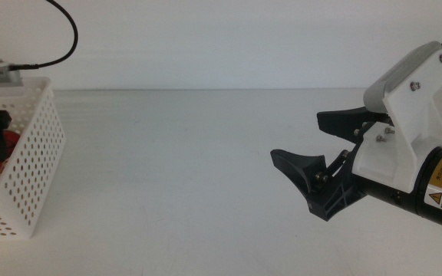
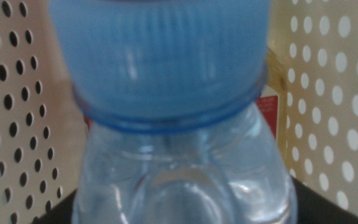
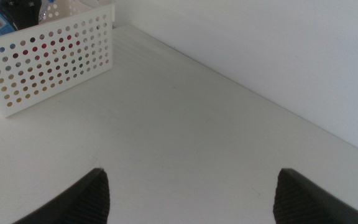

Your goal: Use arms to grab the bottles and put them into the dustbin to the left of the table.

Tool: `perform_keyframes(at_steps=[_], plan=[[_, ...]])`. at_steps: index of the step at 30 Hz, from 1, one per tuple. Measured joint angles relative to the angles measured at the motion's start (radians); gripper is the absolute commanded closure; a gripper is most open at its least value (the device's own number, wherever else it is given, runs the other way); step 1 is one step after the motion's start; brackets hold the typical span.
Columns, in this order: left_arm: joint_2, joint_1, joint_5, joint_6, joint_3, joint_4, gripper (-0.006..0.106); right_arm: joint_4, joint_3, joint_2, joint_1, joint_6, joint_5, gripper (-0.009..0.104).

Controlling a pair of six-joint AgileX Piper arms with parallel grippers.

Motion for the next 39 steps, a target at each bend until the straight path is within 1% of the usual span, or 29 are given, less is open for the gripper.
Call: perform_keyframes(at_steps=[3,4,8,10,16,19,25,33,39], plan=[[0.012,0.000,-0.003,-0.004,0.000,-0.003,0.013,0.000,0.000,0.000,0.000,0.000,0.000,0.021],[0.015,0.000,-0.003,-0.004,0.000,-0.003,0.010,0.000,0.000,0.000,0.000,0.000,0.000,0.021],[0.013,0.001,-0.004,-0.007,-0.017,0.000,0.010,0.000,0.000,0.000,0.000,0.000,0.000,0.021],[0.008,0.003,-0.002,-0.007,-0.020,-0.027,0.010,0.000,0.000,0.000,0.000,0.000,0.000,0.021],[-0.055,0.000,0.001,-0.057,-0.020,-0.058,0.010,0.000,0.000,0.000,0.000,0.000,0.000,0.021],[-0.109,0.000,0.002,-0.080,-0.020,-0.094,0.010,0.000,0.000,0.000,0.000,0.000,0.000,0.021],[-0.242,-0.017,0.007,-0.085,-0.021,-0.192,0.010,0.000,0.000,0.000,0.000,0.000,0.000,0.021],[-0.423,-0.158,-0.059,-0.082,-0.009,-0.203,0.010,0.000,0.000,0.000,0.000,0.000,0.000,0.021],[-0.582,-0.267,-0.197,-0.082,0.110,-0.202,0.010,0.000,0.000,0.000,0.000,0.000,0.000,0.021]])
